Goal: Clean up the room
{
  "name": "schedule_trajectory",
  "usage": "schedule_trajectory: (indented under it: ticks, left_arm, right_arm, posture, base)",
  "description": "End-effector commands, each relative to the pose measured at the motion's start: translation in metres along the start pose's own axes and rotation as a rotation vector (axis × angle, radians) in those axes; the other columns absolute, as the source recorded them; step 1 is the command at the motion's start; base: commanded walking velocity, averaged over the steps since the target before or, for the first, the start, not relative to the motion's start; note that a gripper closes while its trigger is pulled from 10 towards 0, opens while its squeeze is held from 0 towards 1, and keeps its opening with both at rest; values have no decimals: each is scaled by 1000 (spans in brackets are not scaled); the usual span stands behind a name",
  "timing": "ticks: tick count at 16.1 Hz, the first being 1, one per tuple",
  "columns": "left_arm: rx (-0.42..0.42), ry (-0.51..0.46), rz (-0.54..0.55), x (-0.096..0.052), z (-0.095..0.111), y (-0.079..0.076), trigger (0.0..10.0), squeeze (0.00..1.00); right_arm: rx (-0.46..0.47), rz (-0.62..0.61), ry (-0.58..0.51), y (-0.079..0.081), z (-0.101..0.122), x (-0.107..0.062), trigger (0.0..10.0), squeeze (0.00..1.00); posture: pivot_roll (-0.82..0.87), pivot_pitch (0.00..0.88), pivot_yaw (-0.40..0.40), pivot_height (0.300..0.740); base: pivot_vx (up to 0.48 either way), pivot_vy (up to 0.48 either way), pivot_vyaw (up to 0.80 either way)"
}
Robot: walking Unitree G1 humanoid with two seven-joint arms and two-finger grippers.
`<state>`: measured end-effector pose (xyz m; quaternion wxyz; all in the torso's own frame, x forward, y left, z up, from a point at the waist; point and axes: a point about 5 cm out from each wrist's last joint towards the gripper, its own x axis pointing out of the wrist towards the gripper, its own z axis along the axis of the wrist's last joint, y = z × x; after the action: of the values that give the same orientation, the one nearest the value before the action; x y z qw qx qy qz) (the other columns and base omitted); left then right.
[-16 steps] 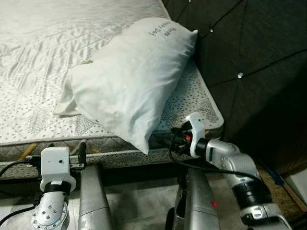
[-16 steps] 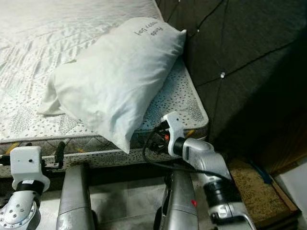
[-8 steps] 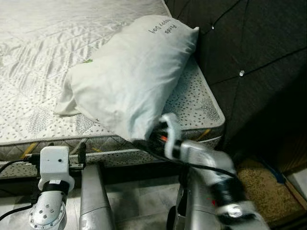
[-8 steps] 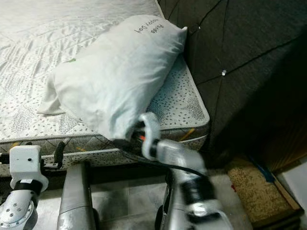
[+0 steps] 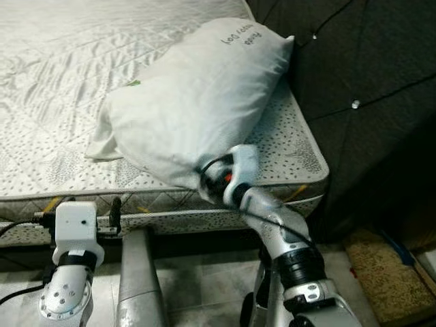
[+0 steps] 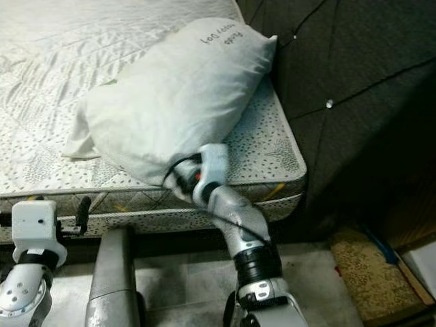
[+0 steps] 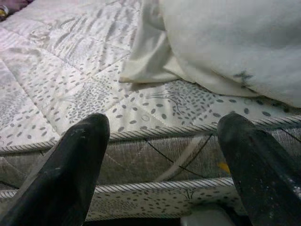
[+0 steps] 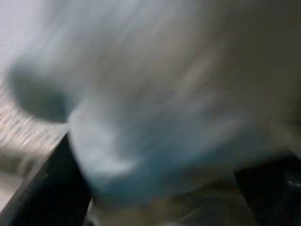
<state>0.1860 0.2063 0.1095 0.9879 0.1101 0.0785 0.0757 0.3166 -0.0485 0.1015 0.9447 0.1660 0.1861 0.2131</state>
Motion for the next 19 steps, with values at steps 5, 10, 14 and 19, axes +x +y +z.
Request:
schedule_trajectory:
  ticks: [5,10,14,19]
  left_arm:
    - [1,1,-10,2,2,-1,10000,0]
    - [-5,-19,4,11,4,-2,10000,0]
    - [-13,-32,1,19,6,-5,10000,0]
    - [-23,-43,-15,26,6,-11,10000,0]
  right_arm:
    - [31,-75,-116,0,21,8,0,0]
    - [50,-232,-244,-29,47,9,0,0]
    - [11,-358,-320,-66,76,4,0,0]
    - [-46,-527,-418,-121,120,-22,0,0]
  posture:
    - [201,71,-56,487]
    - [202,67,-55,487]
    - [185,44,-52,487]
    - [163,20,-48,487]
  base:
    - [0,0,0]
    - [0,0,0]
    - [0,0,0]
    - [0,0,0]
